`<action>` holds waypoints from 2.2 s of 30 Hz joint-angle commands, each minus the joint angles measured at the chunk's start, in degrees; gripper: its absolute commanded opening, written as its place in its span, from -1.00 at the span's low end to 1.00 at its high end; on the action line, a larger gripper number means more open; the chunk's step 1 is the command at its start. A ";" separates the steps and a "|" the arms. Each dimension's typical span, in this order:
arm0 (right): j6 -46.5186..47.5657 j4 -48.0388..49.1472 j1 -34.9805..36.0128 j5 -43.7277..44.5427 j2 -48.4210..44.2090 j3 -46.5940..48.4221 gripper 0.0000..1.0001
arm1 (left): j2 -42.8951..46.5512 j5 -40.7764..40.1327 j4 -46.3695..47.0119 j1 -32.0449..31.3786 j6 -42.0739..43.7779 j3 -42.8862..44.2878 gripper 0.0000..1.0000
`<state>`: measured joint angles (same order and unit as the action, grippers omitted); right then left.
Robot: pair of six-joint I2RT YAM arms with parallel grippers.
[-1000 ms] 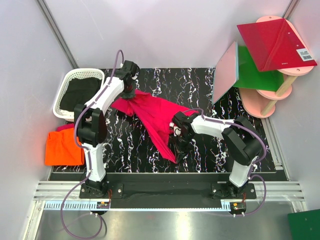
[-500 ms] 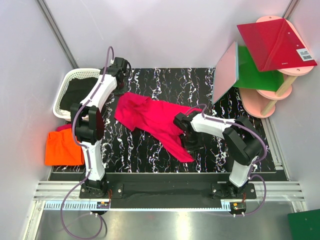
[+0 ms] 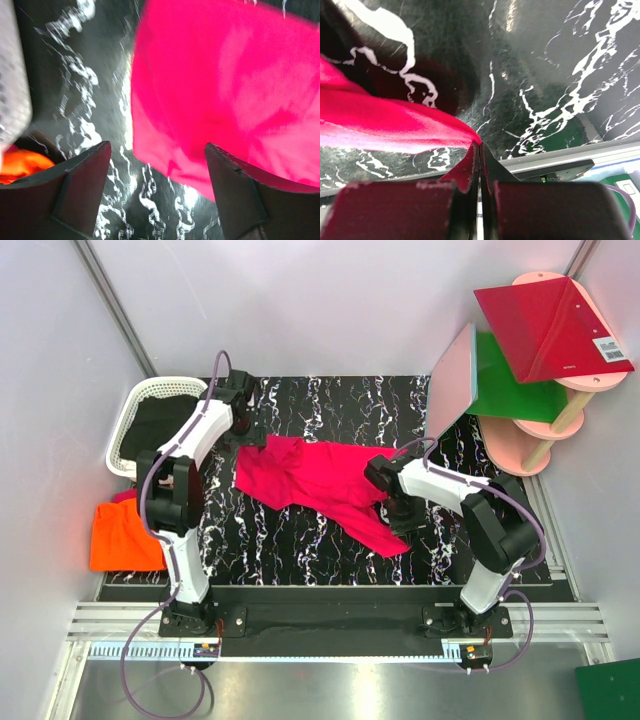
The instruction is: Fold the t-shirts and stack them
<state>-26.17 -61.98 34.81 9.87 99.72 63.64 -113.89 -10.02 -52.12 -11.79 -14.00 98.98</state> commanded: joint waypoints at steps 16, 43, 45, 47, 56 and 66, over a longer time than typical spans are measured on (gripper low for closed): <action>0.95 0.89 -0.09 -7.76 -3.22 6.15 -0.91 | -1.41 6.77 4.04 -10.09 -1.64 -1.95 0.66; 0.34 3.26 0.00 -7.93 -5.94 1.58 -1.00 | 0.69 -3.69 -3.43 -9.56 -2.35 3.50 0.98; 0.25 3.44 0.00 -8.20 -6.03 1.32 -1.00 | -0.63 -2.55 -3.34 -10.61 -2.09 3.85 0.98; 0.25 3.53 0.00 -8.37 -5.94 0.88 -1.00 | -1.69 -2.20 -3.43 -11.32 -1.82 4.38 0.98; 0.51 4.05 0.00 -8.72 -5.68 0.17 -1.00 | -7.31 -5.45 -5.01 -12.82 -3.40 5.52 0.54; 1.30 5.02 0.00 -9.69 -5.33 -0.27 -1.00 | -8.11 -12.74 -6.51 -11.85 -3.40 6.40 -0.72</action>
<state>-25.50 -58.06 34.76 1.45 96.27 63.57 -123.02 -17.93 -58.00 -24.47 -17.34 103.18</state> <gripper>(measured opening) 0.010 0.255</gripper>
